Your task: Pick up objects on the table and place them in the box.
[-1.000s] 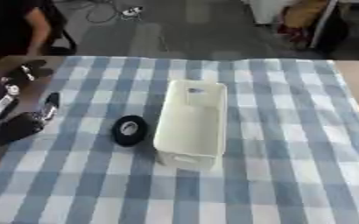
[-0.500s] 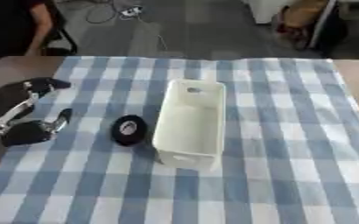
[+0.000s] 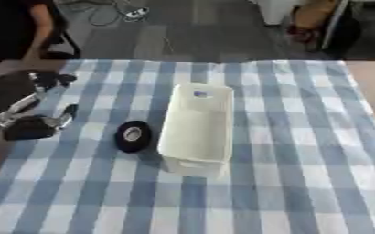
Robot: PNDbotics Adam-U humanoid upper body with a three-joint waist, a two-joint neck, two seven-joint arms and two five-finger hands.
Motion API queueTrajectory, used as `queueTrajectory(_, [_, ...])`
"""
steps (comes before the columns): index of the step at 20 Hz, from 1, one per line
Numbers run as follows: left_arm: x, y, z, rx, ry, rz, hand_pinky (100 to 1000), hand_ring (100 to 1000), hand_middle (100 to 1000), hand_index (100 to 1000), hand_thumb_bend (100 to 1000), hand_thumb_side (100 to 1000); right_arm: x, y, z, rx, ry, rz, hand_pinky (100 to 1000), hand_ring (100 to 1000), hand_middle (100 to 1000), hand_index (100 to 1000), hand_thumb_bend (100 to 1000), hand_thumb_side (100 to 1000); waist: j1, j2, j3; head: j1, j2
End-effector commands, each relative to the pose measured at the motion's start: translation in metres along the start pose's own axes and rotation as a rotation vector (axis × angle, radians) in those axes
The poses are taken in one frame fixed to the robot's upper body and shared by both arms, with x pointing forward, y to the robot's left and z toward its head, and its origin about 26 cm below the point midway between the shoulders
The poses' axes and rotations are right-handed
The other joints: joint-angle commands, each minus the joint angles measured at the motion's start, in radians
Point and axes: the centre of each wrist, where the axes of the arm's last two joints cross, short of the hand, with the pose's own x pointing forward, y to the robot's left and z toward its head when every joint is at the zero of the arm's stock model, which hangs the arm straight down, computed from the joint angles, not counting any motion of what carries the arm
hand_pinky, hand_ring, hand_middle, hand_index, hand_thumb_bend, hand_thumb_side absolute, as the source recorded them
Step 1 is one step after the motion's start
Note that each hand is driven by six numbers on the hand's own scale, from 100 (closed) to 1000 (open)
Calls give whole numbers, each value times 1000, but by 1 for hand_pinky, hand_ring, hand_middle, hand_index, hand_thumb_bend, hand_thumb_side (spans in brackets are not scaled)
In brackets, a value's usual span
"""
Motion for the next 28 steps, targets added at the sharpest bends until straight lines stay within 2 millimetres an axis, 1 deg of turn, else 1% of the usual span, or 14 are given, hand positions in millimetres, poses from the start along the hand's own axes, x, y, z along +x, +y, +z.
queueTrajectory(1, [-4,13,-4,-38,-37,-68,929,908,860,939,923,835,4,-7,-4,14,-20,24,936,926,924,986,100,609,2,-18,-2,-3,0])
queueTrajectory(2, [-3,14,-7,-45,-51,-78,942,917,868,939,923,841,4,-7,-4,15,-21,23,937,926,925,986,100,609,2,-19,-2,-2,0])
queueTrajectory(3, [-2,16,-10,-51,-63,-88,936,913,864,939,924,840,4,-7,-4,17,-21,23,937,926,925,986,100,609,2,-19,-3,-2,0])
queueTrajectory(4, [-1,17,-13,-55,-73,-95,954,926,878,935,924,850,4,-7,-4,17,-21,22,937,926,925,986,100,609,2,-19,-3,-2,0])
queueTrajectory(6, [2,18,-19,-65,-100,-112,967,946,903,898,924,858,4,-7,-4,18,-22,22,937,926,925,986,100,609,2,-19,-4,-2,1])
queueTrajectory(7, [4,17,-22,-72,-112,-116,966,945,900,904,924,856,4,-7,-4,19,-22,22,937,926,925,986,100,609,2,-19,-4,-2,1])
queueTrajectory(8, [5,16,-24,-80,-123,-118,973,960,929,876,927,867,4,-7,-4,19,-21,22,937,926,925,986,100,609,2,-19,-5,-1,1])
queueTrajectory(13, [10,8,-36,-126,-168,-91,977,966,946,875,930,875,3,-7,-3,19,-19,20,938,927,925,986,100,609,2,-19,-6,-2,2])
queueTrajectory(23, [17,-8,-45,-201,-215,-97,988,971,951,883,932,882,3,-6,-3,17,-17,18,938,927,925,987,100,609,3,-19,-8,-4,4])
queueTrajectory(28, [22,-11,-48,-215,-240,-119,992,971,950,880,932,885,3,-6,-3,18,-15,16,939,928,926,987,100,609,3,-19,-8,-5,6])
